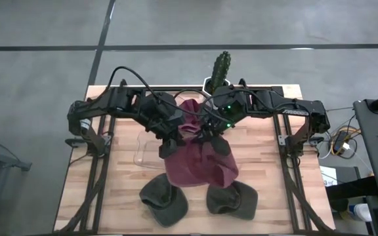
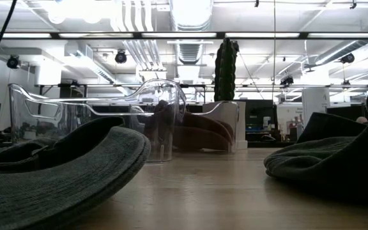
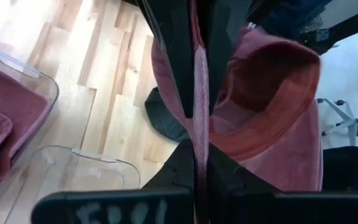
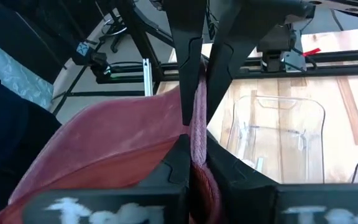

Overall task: Pick & Place hat
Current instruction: Put the red cap into the top transparent bin

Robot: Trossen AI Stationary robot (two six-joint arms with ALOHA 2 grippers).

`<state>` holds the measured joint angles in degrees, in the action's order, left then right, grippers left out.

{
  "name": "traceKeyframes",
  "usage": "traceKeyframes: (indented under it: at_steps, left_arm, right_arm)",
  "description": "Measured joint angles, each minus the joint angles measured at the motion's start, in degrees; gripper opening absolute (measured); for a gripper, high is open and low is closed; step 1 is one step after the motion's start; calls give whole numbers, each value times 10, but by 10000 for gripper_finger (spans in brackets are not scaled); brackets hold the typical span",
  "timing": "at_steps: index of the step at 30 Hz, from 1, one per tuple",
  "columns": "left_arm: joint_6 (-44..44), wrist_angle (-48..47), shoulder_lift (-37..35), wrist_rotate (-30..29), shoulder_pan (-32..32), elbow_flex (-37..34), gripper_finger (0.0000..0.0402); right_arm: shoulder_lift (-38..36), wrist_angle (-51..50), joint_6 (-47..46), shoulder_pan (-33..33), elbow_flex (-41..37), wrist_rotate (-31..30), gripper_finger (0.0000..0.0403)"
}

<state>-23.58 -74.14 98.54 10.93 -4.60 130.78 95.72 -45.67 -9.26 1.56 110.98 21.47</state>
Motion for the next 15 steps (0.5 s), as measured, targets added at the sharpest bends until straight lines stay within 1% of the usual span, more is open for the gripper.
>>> traceKeyframes:
  at_steps: [4,6,11,15]
  left_arm:
    - [1,-4,-1,0,0,0,7]
    - [11,-7,-4,-2,0,0,6]
    - [24,-36,-13,-24,1,0,6]
    - [40,-80,-17,-62,1,0,6]
  right_arm:
    - [0,0,-21,0,0,0,15]
    - [0,-2,-35,0,0,-4,26]
    - [0,-23,-46,0,0,-8,90]
    - [0,-51,-54,-1,0,-22,145]
